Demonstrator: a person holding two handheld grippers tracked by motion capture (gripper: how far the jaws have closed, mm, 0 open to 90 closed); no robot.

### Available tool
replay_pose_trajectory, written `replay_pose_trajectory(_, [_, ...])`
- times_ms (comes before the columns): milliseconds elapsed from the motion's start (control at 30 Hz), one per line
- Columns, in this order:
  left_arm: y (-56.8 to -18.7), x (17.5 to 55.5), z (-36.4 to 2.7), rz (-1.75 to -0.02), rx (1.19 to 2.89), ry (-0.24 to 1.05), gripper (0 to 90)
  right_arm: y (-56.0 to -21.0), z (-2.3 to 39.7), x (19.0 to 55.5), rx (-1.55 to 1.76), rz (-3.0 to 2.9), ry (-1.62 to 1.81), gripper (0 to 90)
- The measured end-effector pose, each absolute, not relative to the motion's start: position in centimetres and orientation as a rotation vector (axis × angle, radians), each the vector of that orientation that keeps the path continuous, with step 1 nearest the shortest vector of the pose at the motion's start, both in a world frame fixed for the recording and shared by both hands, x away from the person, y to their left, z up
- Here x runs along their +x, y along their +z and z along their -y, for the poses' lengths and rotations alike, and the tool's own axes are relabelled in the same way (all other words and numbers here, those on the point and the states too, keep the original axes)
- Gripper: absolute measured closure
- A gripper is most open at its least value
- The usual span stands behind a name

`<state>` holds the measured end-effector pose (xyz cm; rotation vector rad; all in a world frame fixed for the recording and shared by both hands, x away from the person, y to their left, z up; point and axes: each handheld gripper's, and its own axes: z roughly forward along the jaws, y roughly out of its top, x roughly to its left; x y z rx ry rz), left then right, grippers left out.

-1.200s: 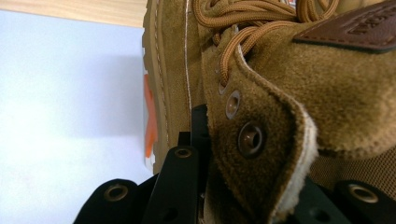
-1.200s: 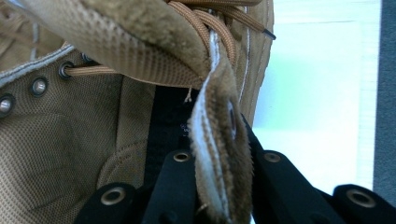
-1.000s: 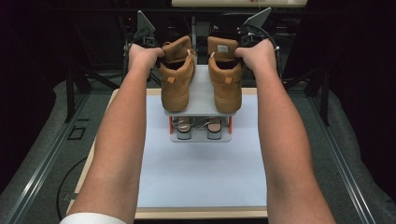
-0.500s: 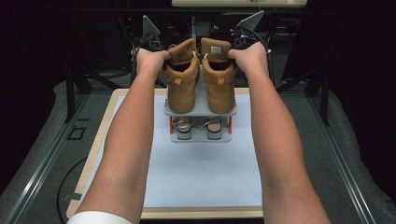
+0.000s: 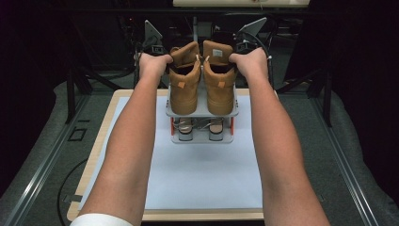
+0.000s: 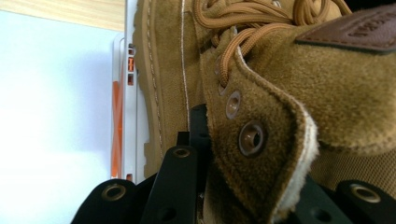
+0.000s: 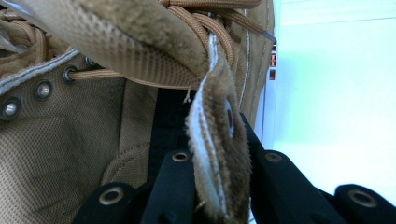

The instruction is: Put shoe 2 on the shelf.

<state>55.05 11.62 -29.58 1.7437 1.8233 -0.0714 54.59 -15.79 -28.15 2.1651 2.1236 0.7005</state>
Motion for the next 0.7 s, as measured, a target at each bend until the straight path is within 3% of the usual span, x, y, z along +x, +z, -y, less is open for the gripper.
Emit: replay_pose_trajectory(700, [-29.16, 54.98, -10.95, -1.785, 1.836, -0.017, 71.5, -27.55, 14.96, 54.19, 2.060, -2.171, 0.666, 69.9])
